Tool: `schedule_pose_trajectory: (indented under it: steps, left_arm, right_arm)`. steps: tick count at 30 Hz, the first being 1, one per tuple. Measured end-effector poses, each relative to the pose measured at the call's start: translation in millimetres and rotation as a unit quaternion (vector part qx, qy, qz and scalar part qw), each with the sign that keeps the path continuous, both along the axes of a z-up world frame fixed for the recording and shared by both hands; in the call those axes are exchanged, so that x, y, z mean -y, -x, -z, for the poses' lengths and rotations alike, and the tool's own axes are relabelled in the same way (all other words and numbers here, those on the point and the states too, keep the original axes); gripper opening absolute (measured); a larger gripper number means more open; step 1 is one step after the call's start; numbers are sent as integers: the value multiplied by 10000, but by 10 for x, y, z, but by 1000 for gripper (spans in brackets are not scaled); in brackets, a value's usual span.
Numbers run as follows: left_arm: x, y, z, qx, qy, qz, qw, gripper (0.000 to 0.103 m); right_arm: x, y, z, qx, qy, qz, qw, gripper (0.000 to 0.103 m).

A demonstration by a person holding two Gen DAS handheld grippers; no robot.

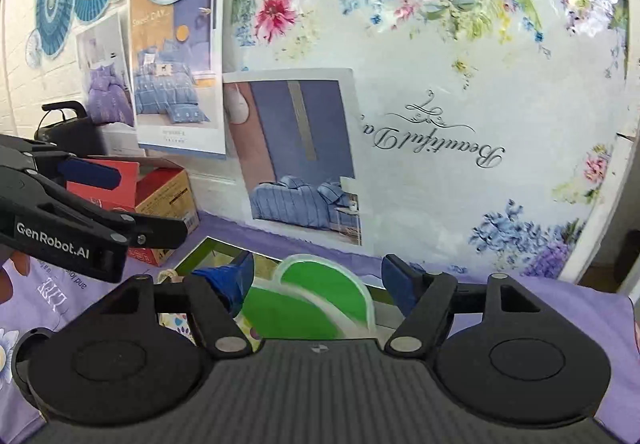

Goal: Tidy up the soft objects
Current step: 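Carry the green mitt into the green box and open both tools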

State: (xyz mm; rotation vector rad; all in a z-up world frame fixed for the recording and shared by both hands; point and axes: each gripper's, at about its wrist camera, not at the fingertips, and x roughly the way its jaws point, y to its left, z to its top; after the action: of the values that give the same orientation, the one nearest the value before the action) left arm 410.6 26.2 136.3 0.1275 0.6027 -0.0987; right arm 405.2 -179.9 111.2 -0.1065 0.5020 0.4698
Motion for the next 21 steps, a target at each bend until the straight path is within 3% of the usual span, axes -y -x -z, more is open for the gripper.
schedule_pose_trajectory:
  steps: [2, 5, 10, 16, 21]
  left_arm:
    - [-18, 24, -12, 7, 26, 13, 10000, 98]
    - [-46, 91, -39, 50, 3, 1, 10000, 98]
    - [-105, 288, -100, 24, 93, 15, 10000, 98]
    - [-141, 852, -126, 27, 166, 177, 9997, 99]
    - [-111, 1509, 46, 42, 67, 452, 9989, 101]
  right_arm:
    - [-21, -38, -6, -155, 108, 78, 9998, 58]
    - [60, 44, -89, -65, -345, 34, 9994, 58]
    - [117, 346, -232, -3, -240, 53, 9997, 60]
    - [264, 1099, -261, 99, -131, 104, 9998, 61]
    - [363, 1870, 5, -21, 17, 233, 9997, 62]
